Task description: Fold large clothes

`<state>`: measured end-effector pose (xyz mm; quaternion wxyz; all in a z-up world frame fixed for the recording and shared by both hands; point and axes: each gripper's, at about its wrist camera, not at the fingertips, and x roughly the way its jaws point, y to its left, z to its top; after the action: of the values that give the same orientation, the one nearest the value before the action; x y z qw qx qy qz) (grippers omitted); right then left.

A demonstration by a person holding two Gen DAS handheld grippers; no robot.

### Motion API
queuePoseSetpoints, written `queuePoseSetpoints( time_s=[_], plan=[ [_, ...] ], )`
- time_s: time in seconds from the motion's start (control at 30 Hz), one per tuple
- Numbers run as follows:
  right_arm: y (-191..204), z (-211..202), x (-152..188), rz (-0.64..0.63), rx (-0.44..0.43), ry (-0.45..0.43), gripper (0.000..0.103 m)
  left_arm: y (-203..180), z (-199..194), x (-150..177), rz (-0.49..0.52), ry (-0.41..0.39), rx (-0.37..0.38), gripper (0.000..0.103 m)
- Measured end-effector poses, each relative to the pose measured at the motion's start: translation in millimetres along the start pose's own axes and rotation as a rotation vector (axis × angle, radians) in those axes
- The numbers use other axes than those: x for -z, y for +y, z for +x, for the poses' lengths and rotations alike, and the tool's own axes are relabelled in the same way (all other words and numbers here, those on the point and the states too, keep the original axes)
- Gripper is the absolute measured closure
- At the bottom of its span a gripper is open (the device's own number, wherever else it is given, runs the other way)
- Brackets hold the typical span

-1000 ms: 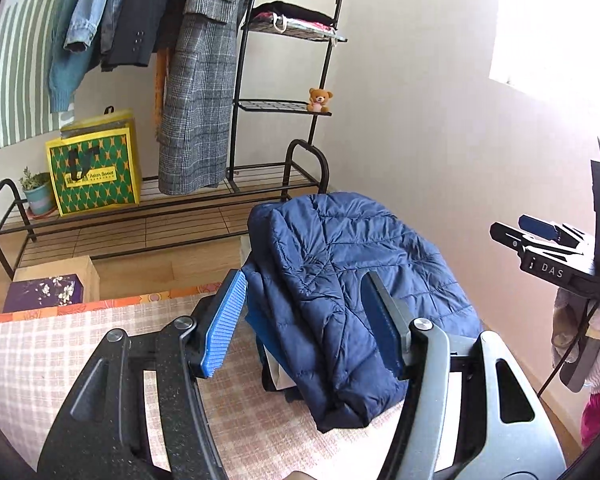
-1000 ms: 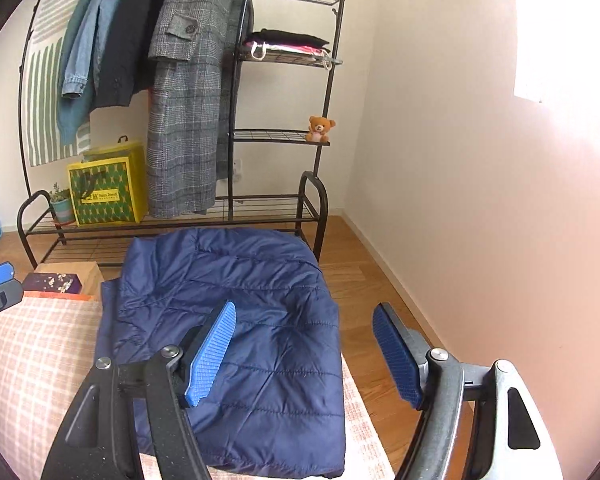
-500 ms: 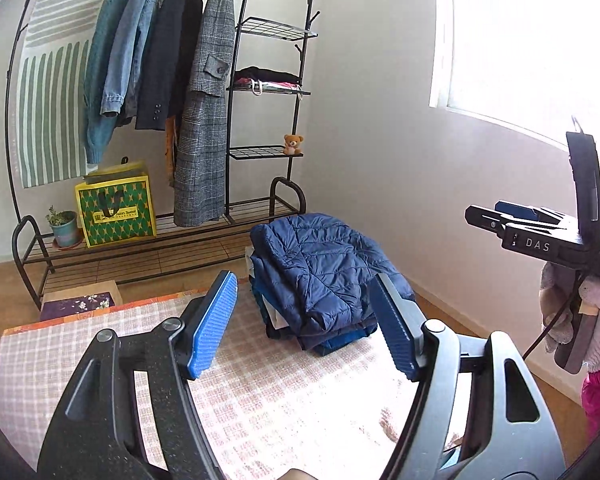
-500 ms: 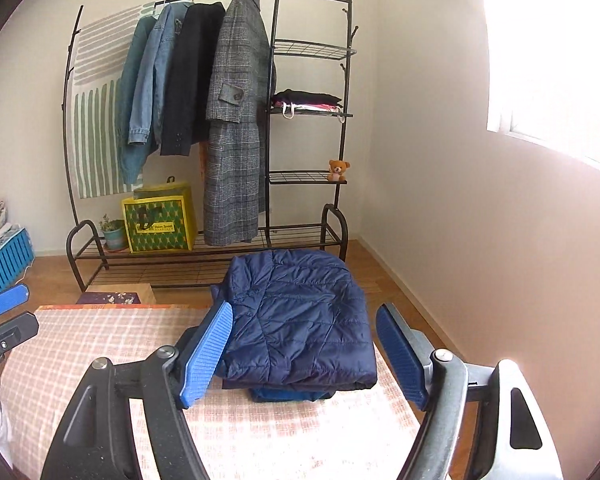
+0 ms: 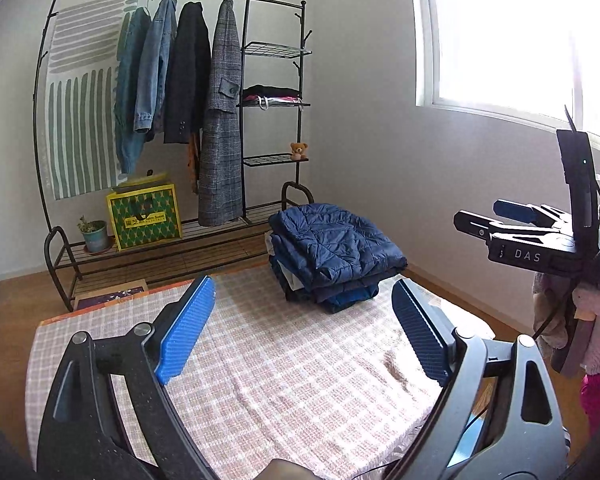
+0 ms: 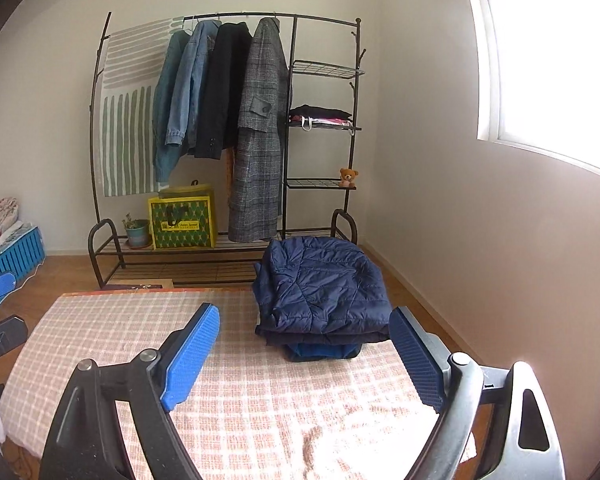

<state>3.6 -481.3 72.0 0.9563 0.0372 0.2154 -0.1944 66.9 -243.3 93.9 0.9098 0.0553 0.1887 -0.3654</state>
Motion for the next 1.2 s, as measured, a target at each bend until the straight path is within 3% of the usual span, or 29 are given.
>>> queuePoseSetpoints(
  time_s=[0.27,0.57,1.2],
  plan=[
    [18,25,46,0.026,-0.013,0.029,0.012,7,-5,38,-0.021,0.017,-0.027,0.000],
    [27,56,85,0.031,0.019,0.028,0.000,23,23,68,-0.057,0.069,-0.089,0.000],
    [30,76,104,0.041,0.022,0.049,0.000,28,35,88,-0.022,0.114,-0.112,0.000]
  ],
)
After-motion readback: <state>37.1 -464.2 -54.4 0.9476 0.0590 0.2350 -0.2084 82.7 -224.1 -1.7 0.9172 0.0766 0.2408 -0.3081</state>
